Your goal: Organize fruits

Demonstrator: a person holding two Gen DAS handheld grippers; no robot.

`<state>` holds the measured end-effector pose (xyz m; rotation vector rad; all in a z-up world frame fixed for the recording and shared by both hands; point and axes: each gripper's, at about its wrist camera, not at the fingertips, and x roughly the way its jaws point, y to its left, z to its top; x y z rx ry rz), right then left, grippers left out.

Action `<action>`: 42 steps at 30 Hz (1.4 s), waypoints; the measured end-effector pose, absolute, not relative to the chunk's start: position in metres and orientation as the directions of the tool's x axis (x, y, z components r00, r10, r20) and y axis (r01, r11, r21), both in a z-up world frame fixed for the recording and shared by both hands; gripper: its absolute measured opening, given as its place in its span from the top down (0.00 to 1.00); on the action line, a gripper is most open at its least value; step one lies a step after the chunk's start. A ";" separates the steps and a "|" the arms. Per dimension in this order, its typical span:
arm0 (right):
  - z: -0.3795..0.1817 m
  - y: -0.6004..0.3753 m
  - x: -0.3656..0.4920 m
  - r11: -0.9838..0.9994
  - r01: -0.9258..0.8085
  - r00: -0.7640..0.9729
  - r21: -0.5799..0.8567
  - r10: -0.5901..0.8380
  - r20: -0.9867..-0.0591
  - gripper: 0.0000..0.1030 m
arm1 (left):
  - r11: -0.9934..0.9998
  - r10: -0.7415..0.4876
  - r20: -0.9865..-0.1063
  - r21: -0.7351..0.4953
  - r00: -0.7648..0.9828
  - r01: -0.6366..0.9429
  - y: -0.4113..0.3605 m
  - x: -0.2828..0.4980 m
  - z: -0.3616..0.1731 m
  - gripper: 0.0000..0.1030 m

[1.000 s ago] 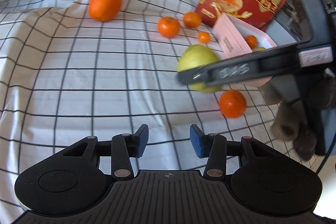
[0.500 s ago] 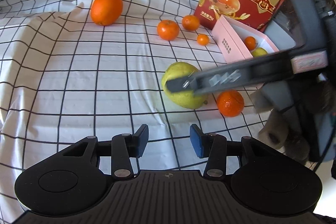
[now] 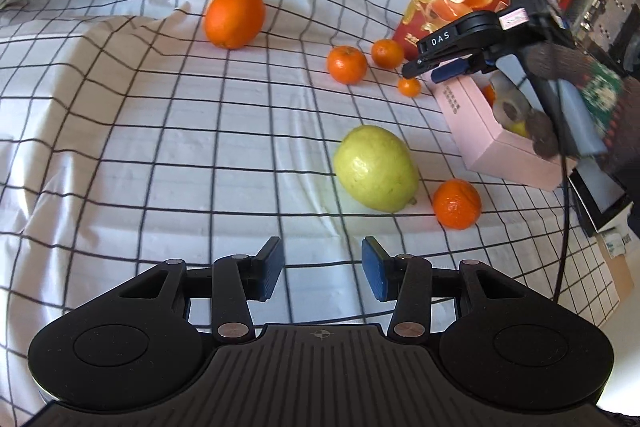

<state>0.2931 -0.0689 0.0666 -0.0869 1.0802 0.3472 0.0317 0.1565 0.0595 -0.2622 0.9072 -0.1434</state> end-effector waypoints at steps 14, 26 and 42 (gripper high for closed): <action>0.061 -0.045 0.303 0.934 -0.356 0.423 0.010 0.170 -0.890 0.96 | 0.957 -0.217 -0.754 -0.289 0.621 -0.017 0.168 0.035 0.061 0.53; 0.102 -0.089 0.234 0.925 -0.367 0.475 0.100 0.279 -0.835 0.95 | 0.966 -0.184 -0.676 0.008 0.714 0.257 0.089 0.074 0.087 0.53; 0.103 -0.096 0.196 0.916 -0.396 0.506 0.060 0.272 -0.818 0.76 | 0.933 -0.189 -0.686 0.099 0.703 0.347 0.083 0.091 0.066 0.29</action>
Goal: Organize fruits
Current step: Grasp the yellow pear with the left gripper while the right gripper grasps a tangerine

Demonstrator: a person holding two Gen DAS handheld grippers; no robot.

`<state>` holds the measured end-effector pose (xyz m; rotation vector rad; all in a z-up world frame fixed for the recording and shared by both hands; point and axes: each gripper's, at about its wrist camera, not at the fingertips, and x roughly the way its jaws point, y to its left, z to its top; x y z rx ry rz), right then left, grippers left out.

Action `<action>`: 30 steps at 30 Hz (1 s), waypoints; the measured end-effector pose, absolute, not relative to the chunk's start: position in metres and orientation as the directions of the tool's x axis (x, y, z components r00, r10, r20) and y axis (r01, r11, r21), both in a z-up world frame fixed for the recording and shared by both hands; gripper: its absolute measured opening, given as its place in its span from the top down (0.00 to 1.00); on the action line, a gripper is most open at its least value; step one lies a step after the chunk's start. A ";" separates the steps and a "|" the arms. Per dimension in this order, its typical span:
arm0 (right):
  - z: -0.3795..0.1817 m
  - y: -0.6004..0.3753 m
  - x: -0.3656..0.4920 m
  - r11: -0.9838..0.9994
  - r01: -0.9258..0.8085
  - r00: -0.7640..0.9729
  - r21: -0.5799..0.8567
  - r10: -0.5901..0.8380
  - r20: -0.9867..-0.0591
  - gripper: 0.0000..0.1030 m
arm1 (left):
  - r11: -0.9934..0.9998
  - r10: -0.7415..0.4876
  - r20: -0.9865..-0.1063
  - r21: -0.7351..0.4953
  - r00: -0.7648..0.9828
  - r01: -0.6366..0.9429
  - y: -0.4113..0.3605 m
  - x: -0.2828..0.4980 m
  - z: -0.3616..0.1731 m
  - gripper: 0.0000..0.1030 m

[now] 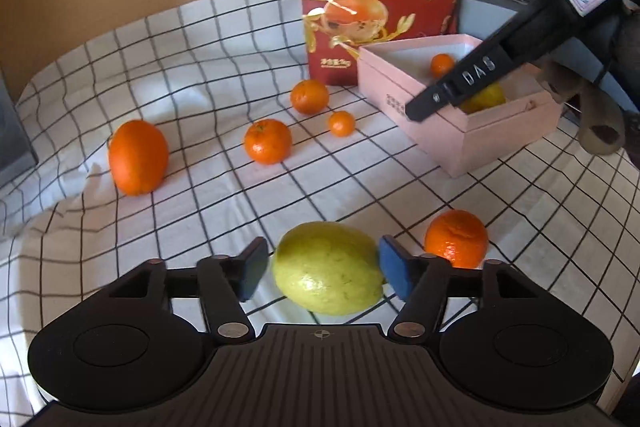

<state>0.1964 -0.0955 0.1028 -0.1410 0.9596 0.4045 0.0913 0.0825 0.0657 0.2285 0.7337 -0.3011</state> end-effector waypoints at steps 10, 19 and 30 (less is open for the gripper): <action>0.080 -0.065 0.271 0.914 -0.404 0.473 0.035 0.242 -0.847 0.75 | 0.979 -0.128 -0.659 0.036 0.741 0.201 0.122 0.091 0.076 0.25; 0.039 -0.037 0.315 0.923 -0.382 0.439 -0.040 0.143 -0.887 0.72 | 0.995 -0.075 -0.653 0.001 0.754 0.099 0.148 0.092 0.082 0.25; 0.081 -0.055 0.233 0.905 -0.416 0.471 0.092 0.301 -0.829 0.73 | 0.990 -0.115 -0.645 -0.010 0.756 0.142 0.141 0.093 0.079 0.24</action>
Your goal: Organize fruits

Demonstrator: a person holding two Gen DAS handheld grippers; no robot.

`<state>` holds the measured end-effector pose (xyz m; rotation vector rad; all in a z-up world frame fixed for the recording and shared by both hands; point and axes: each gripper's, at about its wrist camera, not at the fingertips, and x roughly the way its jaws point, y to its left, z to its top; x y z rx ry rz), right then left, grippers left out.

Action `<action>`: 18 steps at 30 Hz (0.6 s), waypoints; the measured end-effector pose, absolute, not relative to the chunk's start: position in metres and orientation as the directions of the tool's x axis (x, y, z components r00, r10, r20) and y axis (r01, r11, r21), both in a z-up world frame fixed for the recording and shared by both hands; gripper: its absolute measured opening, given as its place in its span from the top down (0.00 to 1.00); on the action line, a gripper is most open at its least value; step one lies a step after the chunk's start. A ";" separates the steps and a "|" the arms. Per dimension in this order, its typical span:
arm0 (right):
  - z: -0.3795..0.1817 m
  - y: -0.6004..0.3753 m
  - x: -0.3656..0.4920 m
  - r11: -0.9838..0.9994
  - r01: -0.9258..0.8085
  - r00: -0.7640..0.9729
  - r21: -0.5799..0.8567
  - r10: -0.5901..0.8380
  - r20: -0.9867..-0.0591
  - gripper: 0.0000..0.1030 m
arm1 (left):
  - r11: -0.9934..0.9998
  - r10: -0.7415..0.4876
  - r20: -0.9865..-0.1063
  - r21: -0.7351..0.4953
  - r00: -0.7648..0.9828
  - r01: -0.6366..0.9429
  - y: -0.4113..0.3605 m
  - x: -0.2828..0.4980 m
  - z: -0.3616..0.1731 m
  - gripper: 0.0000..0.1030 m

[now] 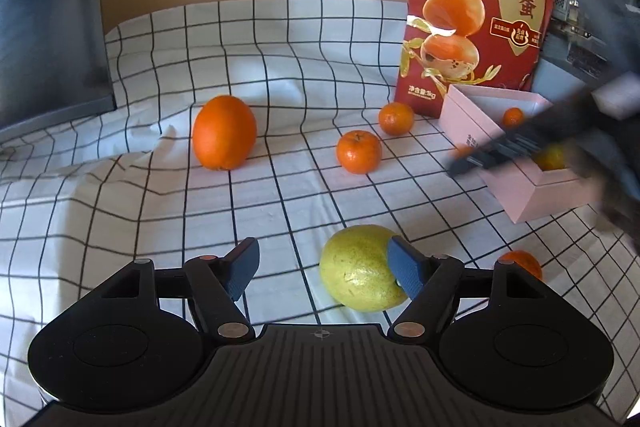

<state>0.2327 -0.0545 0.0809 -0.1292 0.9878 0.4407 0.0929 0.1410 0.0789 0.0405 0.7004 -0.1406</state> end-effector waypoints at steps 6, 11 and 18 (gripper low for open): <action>0.084 -0.089 0.151 0.931 -0.355 0.526 0.089 0.277 -0.804 0.73 | 0.995 -0.066 -0.631 0.018 0.773 0.099 0.152 0.100 0.083 0.24; 0.063 -0.125 0.113 0.975 -0.211 0.546 0.065 0.173 -0.820 0.73 | 1.000 0.002 -0.636 0.017 0.772 0.012 0.167 0.108 0.083 0.30; 0.041 -0.144 0.089 0.988 -0.132 0.544 0.078 0.138 -0.828 0.72 | 0.997 -0.043 -0.648 -0.075 0.761 -0.008 0.178 0.118 0.081 0.31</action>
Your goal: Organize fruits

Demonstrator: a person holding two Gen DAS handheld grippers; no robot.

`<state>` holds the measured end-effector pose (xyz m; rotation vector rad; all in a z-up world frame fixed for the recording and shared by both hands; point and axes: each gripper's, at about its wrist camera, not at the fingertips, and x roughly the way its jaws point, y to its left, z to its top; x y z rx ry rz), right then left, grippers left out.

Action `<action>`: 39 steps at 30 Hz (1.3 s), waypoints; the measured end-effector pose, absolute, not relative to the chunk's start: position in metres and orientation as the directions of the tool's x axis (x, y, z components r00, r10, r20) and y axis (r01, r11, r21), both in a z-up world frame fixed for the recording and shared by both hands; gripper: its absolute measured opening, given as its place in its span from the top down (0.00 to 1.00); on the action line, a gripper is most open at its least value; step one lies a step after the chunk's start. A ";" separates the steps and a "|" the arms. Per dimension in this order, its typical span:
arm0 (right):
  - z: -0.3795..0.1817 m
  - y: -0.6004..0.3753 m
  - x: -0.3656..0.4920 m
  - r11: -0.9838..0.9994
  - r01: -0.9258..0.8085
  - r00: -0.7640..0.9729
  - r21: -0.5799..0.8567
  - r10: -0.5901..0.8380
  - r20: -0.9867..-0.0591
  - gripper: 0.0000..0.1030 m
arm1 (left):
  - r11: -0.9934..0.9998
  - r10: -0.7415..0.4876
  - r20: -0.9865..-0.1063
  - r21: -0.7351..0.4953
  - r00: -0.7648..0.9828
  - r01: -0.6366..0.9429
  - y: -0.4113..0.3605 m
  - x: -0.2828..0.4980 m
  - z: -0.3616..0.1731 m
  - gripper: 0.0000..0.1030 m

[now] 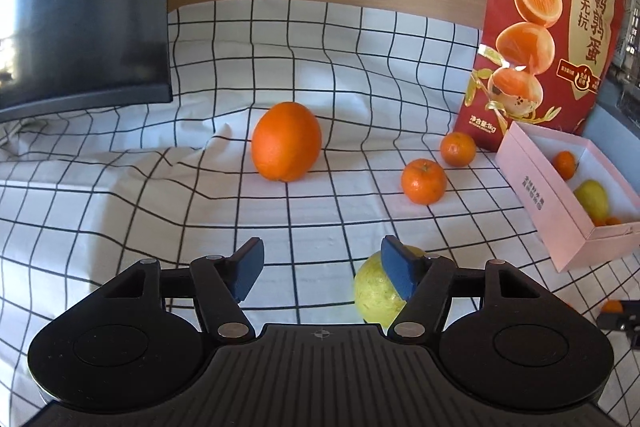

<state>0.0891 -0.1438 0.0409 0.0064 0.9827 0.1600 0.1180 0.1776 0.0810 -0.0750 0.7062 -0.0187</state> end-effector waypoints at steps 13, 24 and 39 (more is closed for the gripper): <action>0.033 -0.138 0.069 0.988 -0.143 0.586 0.053 0.128 -0.800 0.40 | 0.970 -0.187 -0.611 -0.238 0.769 0.047 0.177 0.102 0.088 0.35; 0.028 -0.138 0.065 0.993 -0.102 0.619 0.051 0.104 -0.779 0.26 | 0.960 -0.145 -0.621 0.100 0.770 0.261 0.088 0.105 0.077 0.34; 0.025 -0.141 0.055 0.996 -0.076 0.645 0.051 0.088 -0.759 0.14 | 0.940 -0.213 -0.706 0.041 0.676 0.339 0.070 0.123 0.054 0.30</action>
